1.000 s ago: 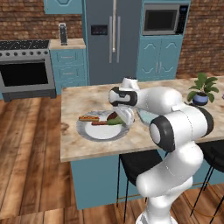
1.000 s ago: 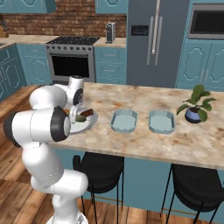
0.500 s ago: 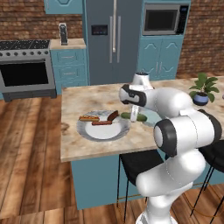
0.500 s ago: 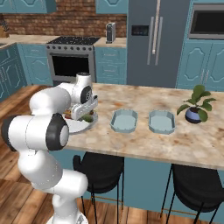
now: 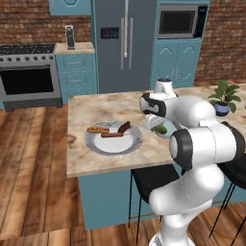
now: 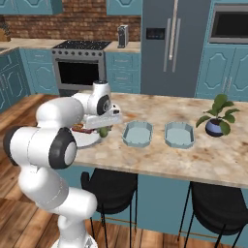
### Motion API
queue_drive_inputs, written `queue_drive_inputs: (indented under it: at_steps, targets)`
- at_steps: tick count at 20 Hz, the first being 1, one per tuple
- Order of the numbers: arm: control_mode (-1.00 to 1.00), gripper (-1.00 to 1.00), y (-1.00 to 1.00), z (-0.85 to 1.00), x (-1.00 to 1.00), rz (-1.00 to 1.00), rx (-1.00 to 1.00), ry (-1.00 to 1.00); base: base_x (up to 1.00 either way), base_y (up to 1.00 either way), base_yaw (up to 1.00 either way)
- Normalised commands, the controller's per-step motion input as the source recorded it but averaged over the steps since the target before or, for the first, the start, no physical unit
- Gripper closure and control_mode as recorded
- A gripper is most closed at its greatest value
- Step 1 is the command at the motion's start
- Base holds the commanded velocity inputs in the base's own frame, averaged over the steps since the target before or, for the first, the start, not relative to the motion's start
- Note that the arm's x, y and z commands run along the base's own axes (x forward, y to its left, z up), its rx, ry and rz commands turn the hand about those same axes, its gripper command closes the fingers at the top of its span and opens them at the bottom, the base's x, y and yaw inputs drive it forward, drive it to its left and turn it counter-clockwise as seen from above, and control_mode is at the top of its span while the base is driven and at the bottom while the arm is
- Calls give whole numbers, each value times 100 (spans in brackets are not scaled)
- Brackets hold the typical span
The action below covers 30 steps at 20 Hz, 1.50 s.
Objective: Place one cooked food and one vegetable from the large plate to each tupperware container.
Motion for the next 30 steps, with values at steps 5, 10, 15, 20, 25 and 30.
queue_drive_inputs:
  at_steps: [5,10,15,20,25,30]
  targets:
    - [-100,100,-53,2,34,-61,0,0,0,0,0]
    - [-100,100,-37,3,53,-29,0,3,0,0,0]
    - [-100,100,-37,-11,59,11,5,2,0,0,0]
    - [-100,100,-22,-27,73,16,3,0,0,0,0]
    - [-100,100,-9,-51,63,13,4,0,0,0,0]
    - [-100,100,-6,-48,17,4,2,1,0,0,0]
